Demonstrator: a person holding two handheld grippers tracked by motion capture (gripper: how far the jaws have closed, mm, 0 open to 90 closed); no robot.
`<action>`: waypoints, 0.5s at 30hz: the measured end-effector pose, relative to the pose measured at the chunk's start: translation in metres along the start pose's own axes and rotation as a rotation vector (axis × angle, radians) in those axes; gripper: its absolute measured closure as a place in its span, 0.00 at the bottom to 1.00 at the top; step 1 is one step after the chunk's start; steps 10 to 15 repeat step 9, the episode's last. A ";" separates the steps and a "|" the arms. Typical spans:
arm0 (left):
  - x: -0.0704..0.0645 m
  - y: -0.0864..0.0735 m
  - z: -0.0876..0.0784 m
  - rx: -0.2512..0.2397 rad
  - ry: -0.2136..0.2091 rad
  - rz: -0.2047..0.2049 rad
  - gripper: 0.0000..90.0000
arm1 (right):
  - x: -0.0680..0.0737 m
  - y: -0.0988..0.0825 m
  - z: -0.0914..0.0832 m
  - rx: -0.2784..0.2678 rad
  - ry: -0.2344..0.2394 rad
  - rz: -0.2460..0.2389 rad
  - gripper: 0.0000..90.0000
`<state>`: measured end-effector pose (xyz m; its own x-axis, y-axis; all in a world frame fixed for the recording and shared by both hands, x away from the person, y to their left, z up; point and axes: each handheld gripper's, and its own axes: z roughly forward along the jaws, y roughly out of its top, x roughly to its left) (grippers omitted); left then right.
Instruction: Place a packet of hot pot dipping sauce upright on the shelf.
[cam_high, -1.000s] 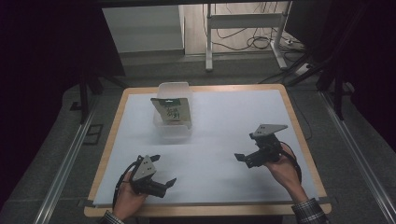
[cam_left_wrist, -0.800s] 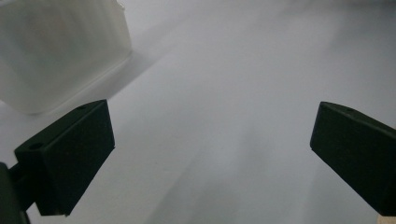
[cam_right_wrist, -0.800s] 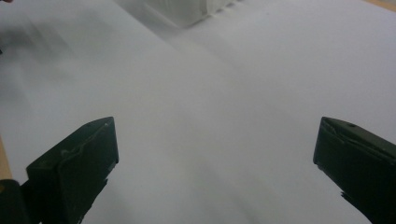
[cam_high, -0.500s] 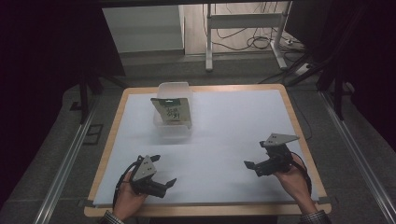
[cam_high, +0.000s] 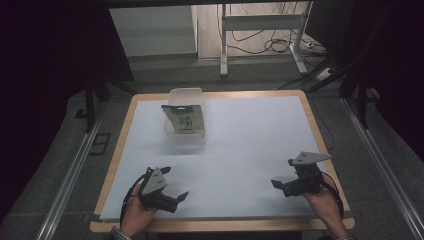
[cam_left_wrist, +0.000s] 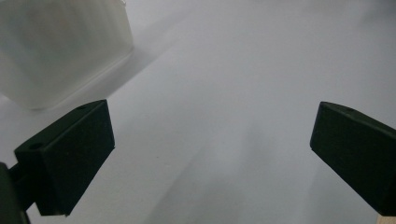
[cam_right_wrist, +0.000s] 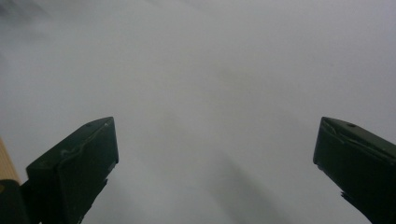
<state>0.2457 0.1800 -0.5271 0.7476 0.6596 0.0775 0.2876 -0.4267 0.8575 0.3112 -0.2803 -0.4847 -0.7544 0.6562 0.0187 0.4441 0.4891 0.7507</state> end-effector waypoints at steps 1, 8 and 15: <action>0.000 0.000 0.000 0.001 0.000 0.000 0.00 | -0.001 -0.002 0.000 0.008 -0.004 0.002 0.00; 0.000 0.000 0.001 0.010 0.000 -0.002 0.00 | -0.004 -0.010 0.002 0.042 -0.004 0.022 0.00; 0.000 0.000 0.001 0.009 0.000 -0.002 0.00 | -0.005 -0.010 0.003 0.040 -0.001 0.026 0.00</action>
